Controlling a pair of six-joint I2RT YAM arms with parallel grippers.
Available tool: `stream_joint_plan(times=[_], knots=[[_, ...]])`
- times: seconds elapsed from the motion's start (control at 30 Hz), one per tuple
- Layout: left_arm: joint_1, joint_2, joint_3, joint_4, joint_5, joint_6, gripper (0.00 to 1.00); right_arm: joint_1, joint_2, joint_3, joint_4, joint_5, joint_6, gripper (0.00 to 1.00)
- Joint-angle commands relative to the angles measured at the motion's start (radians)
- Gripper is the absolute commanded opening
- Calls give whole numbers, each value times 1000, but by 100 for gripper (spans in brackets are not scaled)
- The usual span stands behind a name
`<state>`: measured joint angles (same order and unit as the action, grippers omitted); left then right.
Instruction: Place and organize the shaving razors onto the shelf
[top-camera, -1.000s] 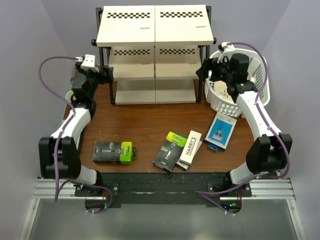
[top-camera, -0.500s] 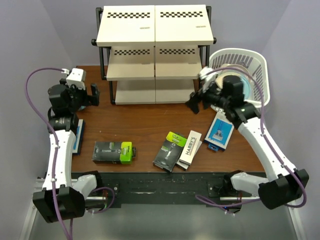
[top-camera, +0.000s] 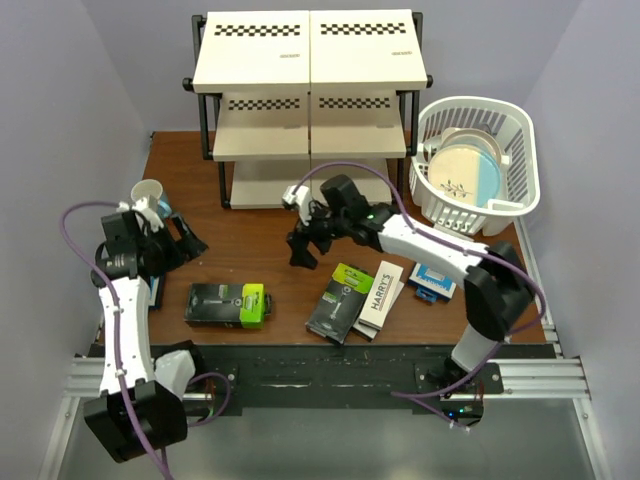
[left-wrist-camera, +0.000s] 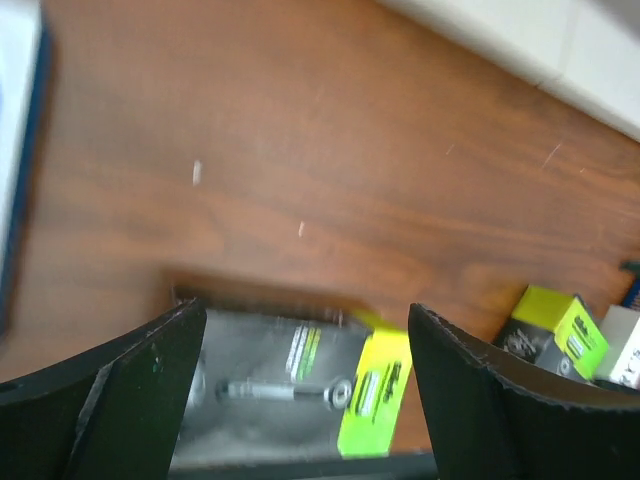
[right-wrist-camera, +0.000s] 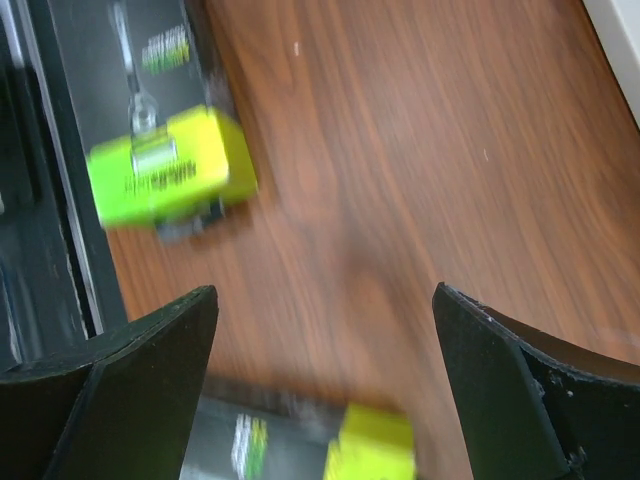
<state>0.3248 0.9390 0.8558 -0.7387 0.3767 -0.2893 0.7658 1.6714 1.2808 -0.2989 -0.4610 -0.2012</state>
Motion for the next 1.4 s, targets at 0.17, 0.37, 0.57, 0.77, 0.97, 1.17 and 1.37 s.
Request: stream_joint_plan(times=[0.17,0.37,0.57,0.77,0.97,1.17,1.37], knots=[[25,-11,-204,-217,99,-65,83,121,295,262,233,-24,217,93],[23,99,-227,-179,97,-71,79,176,432,351,237,-100,246,91],[22,184,-259,-51,194,-36,69,190,469,321,256,-35,256,86],[-68,285,-178,166,183,-131,66,191,395,215,251,-36,243,70],[-204,411,-66,354,122,-221,66,190,289,95,257,-36,244,65],[-170,291,109,201,-37,-192,73,188,229,81,241,42,223,77],[-61,232,135,-145,-134,-180,81,191,309,185,244,54,241,88]])
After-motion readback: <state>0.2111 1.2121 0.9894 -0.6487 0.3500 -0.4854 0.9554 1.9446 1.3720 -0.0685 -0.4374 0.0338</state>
